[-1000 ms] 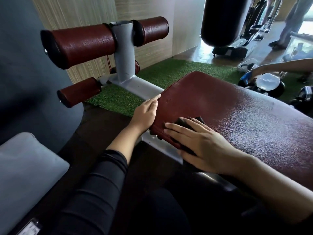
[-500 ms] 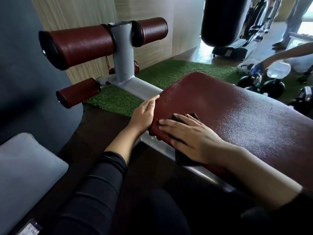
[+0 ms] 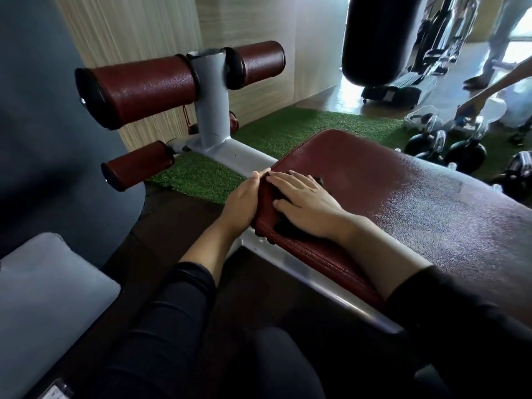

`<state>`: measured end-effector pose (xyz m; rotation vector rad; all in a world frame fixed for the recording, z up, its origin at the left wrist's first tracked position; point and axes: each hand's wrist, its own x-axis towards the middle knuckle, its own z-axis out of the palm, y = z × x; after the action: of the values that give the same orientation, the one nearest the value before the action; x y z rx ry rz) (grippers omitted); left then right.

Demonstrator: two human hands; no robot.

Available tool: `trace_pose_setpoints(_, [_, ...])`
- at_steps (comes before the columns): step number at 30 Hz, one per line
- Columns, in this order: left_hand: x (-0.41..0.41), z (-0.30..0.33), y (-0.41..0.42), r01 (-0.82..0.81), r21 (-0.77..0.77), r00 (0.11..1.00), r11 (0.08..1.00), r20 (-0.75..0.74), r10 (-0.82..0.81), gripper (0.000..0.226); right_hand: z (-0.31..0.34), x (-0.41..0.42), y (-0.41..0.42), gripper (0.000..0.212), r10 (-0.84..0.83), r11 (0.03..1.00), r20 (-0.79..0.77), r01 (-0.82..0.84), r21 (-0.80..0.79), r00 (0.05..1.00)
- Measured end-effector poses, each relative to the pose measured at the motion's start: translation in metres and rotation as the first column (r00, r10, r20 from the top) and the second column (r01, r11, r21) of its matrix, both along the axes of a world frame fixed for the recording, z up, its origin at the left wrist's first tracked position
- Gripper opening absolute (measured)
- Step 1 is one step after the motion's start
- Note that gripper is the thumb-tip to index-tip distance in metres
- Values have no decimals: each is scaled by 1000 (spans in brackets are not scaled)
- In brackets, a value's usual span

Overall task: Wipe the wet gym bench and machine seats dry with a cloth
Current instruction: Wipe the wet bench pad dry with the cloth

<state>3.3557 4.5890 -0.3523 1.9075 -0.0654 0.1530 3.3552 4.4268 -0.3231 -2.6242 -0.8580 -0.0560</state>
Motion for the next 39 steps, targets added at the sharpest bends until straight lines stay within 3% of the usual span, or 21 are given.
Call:
trace_pose_setpoints(2, [-1,8,0,27,-139,986,990,-158,-49,57,6,1,7,53,27,983,-121,-4,186,992])
trace_pose_setpoints(3, [-1,11,-2,12,-132,982,991,-183,-36,56,10,1,4,52,38,951,-168,16,309,985])
trace_pose_setpoints(4, [-2,16,-5,-26,-24,987,999,-159,22,50,13,2,-4,53,17,919,-170,51,391,985])
trace_pose_setpoints(5, [-4,21,-10,-116,178,989,977,-65,129,44,15,3,-15,53,-37,909,-125,86,408,991])
trace_pose_setpoints(6, [-8,26,-18,-236,382,972,894,97,215,43,14,5,-28,52,-110,920,-68,127,372,992])
trace_pose_setpoints(7, [-15,31,-29,-316,493,942,810,268,204,46,11,6,-41,51,-173,934,-21,171,313,985])
trace_pose_setpoints(8, [-20,36,-41,-315,558,929,768,347,129,48,8,8,-52,51,-223,943,-10,218,252,975])
trace_pose_setpoints(10, [-23,38,-62,-183,715,963,675,268,-22,55,1,8,-66,56,-274,945,-52,279,171,960])
trace_pose_setpoints(12, [-22,30,-73,-92,829,990,552,135,-38,63,-7,10,-71,53,-269,953,-67,276,123,961])
trace_pose_setpoints(18, [-27,27,-40,-87,804,992,588,127,-27,53,-12,7,-68,43,-319,945,-27,320,63,947])
trace_pose_setpoints(24, [-9,30,-49,-20,913,989,407,78,-126,60,-8,2,-66,42,-332,939,-27,334,87,943])
trace_pose_setpoints(27, [21,37,-59,-5,901,997,433,40,-72,54,-5,3,-67,41,-332,936,-64,337,103,941])
trace_pose_setpoints(31, [41,36,-51,-46,765,997,643,0,71,52,-3,4,-67,39,-335,932,-93,344,111,938])
trace_pose_setpoints(34, [25,28,-37,-184,656,979,731,59,194,50,-3,2,-68,38,-344,929,-99,354,109,934])
trace_pose_setpoints(37, [-10,11,-30,-339,571,939,748,159,305,49,-1,-1,-67,38,-358,926,-76,364,101,931])
trace_pose_setpoints(39, [-39,-5,-40,-413,611,910,675,305,281,53,-1,-1,-67,38,-360,925,-73,366,105,930])
